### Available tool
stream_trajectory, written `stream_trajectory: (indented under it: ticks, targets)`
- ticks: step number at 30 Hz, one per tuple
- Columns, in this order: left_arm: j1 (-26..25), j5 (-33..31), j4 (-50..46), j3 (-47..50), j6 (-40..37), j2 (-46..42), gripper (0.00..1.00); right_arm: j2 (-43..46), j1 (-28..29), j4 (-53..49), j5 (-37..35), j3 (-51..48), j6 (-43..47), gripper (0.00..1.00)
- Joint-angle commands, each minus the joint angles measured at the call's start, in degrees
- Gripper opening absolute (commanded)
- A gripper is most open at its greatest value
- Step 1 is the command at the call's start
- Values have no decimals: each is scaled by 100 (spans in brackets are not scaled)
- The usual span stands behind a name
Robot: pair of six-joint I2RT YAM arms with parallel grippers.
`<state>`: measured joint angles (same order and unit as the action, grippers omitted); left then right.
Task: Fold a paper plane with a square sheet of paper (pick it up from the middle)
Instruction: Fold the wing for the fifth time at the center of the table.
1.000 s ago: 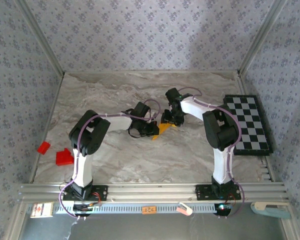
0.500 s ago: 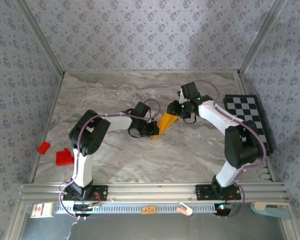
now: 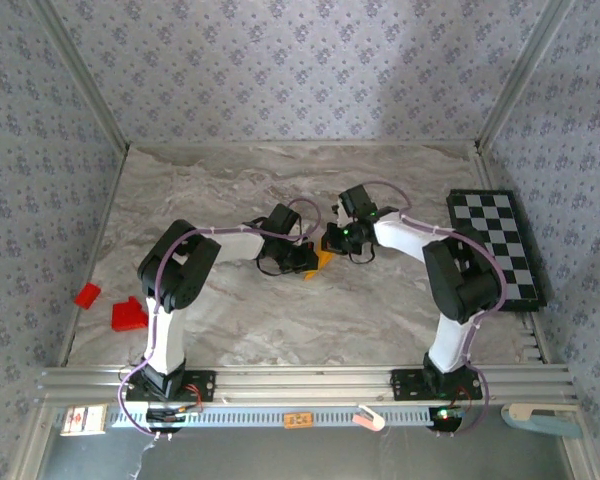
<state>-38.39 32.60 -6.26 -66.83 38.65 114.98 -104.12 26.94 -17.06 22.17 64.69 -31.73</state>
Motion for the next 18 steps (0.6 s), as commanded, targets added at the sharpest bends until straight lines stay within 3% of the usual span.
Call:
stream_trajectory:
  ticks: [1, 18]
  targets:
    - [7, -280, -199, 150, 28, 117, 1, -201, 15, 94, 119, 24, 30, 1]
    - [7, -263, -216, 143, 37, 104, 0, -718, -63, 5, -39, 99, 209, 1]
